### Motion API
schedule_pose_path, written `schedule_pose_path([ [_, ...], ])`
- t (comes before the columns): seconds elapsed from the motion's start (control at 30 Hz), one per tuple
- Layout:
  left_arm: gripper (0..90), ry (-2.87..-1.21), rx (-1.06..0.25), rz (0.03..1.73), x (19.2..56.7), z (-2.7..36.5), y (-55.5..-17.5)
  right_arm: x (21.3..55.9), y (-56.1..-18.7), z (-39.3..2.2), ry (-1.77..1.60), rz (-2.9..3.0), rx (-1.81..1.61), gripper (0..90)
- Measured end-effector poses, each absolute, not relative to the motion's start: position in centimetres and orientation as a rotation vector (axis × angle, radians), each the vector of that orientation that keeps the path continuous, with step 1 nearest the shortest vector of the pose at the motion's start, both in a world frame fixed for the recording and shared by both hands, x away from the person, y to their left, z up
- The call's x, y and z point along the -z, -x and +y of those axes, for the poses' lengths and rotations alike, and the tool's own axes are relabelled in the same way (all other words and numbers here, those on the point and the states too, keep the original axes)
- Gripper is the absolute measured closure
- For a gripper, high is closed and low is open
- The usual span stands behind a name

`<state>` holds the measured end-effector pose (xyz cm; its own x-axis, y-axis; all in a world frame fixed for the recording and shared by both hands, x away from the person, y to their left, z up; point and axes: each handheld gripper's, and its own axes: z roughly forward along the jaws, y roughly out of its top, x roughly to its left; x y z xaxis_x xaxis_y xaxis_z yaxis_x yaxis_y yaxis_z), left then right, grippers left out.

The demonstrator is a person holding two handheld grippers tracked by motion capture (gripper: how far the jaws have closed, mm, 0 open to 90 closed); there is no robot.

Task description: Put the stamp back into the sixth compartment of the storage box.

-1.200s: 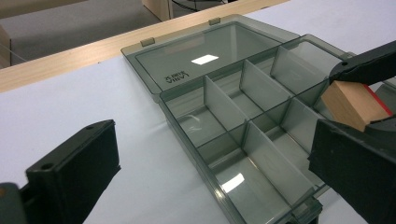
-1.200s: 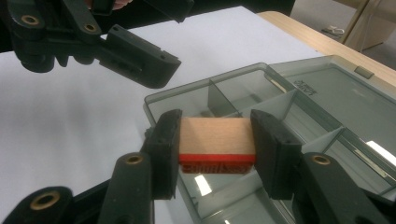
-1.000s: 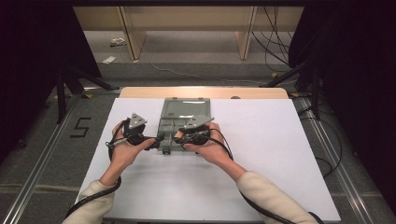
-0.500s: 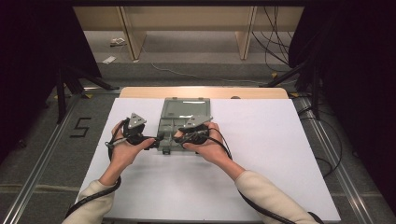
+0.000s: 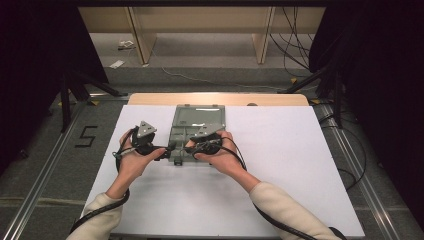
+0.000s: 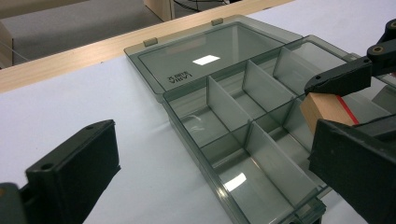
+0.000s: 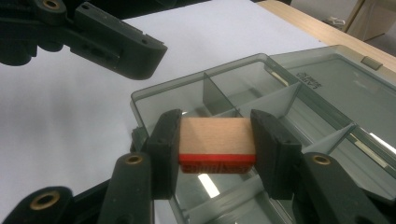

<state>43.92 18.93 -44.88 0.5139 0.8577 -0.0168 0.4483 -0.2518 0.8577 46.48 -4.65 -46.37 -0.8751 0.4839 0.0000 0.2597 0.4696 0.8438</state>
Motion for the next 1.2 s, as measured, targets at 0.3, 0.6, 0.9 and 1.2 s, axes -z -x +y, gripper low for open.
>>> schedule_pose_path([
  [0.3, 0.8, -1.882, -0.590, 1.078, 44.88, 18.92, -43.94, 46.54, -46.62, -4.56, -0.644, 2.481, -1.359, 55.9],
  [0.6, 0.8, -1.879, -0.590, 1.080, 44.87, 19.00, -43.97, 46.81, -46.68, -4.30, -0.649, 2.487, -1.357, 55.9],
  [0.9, 0.8, -1.879, -0.588, 1.081, 44.90, 18.96, -43.98, 47.06, -46.77, -4.20, -0.651, 2.492, -1.350, 55.9],
  [1.2, 0.9, -1.879, -0.586, 1.080, 44.90, 18.96, -43.98, 47.18, -46.82, -4.18, -0.657, 2.486, -1.352, 55.7],
])
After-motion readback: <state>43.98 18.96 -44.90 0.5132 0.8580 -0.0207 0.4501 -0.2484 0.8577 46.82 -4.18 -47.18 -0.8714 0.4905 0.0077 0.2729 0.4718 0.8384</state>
